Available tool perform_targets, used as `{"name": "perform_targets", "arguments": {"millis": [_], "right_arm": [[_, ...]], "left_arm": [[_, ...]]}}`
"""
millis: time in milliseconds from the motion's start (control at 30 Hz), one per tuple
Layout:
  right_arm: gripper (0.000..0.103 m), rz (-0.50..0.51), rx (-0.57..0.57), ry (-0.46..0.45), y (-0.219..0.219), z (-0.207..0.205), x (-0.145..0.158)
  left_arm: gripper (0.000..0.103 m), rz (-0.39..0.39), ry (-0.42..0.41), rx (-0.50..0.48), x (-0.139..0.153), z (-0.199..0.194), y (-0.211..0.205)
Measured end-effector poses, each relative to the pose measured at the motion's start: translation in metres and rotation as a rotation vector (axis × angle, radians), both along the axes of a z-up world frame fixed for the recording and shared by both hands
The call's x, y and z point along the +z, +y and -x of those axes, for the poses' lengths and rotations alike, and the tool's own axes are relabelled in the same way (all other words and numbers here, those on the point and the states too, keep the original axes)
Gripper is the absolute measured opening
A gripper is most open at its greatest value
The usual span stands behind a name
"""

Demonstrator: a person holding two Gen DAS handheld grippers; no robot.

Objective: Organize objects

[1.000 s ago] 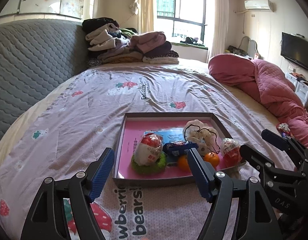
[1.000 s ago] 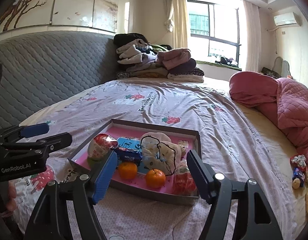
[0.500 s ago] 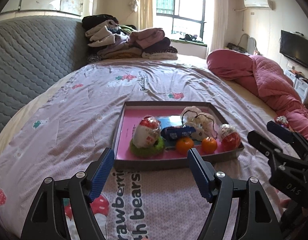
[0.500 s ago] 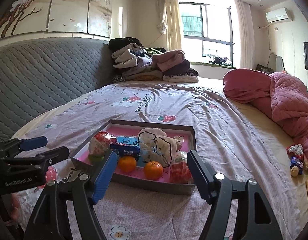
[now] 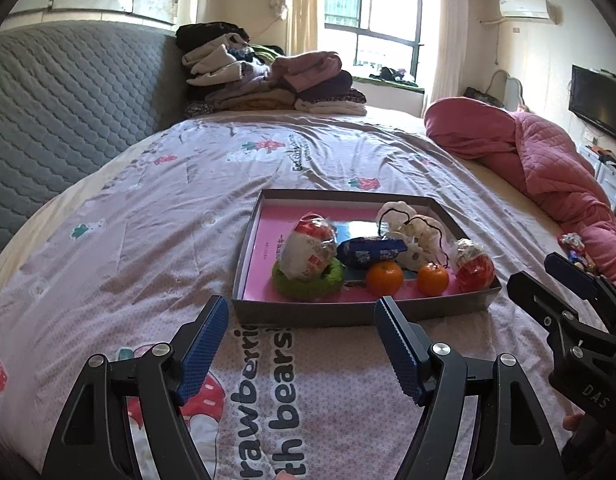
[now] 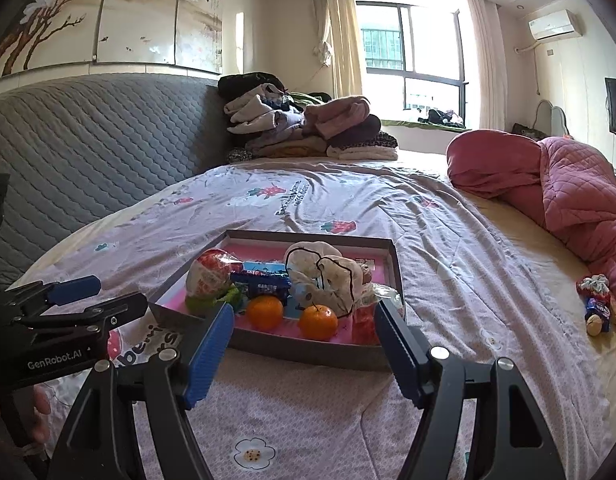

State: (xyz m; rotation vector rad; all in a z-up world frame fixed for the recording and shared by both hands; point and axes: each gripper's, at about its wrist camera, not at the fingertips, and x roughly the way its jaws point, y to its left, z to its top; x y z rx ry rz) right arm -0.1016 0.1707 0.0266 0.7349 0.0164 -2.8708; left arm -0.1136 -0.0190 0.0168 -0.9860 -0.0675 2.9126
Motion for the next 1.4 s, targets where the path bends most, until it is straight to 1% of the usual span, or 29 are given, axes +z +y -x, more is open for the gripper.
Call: {"name": "perform_targets", "arguments": {"millis": [267, 433, 600, 800, 1133, 1300, 1400], "right_arm": [[0.072, -0.002, -0.005, -0.018, -0.005, 0.000, -0.009], [0.072, -0.008, -0.018, -0.044, -0.007, 0.001, -0.019], [0.072, 0.007, -0.020, -0.076, -0.005, 0.003, -0.028], [0.072, 0.011, -0.024, -0.095, -0.005, 0.003, -0.034], [0.072, 0.003, -0.048, -0.104, -0.004, 0.001, -0.042], [0.072, 0.017, -0.061, -0.105, 0.000, 0.001, -0.046], [0.072, 0.024, -0.067, -0.121, 0.002, 0.002, -0.052]], "left_arm": [[0.076, 0.005, -0.024, -0.010, -0.012, 0.002, -0.001], [0.076, 0.004, -0.027, -0.014, -0.017, 0.000, 0.002], [0.077, 0.023, -0.028, -0.021, -0.022, -0.003, 0.005], [0.077, 0.025, -0.043, -0.018, -0.029, -0.005, 0.007], [0.077, 0.027, -0.051, -0.026, -0.043, -0.006, 0.010], [0.077, 0.026, -0.057, -0.024, -0.047, -0.005, 0.009], [0.077, 0.024, -0.060, -0.021, -0.049, -0.004, 0.008]]}}
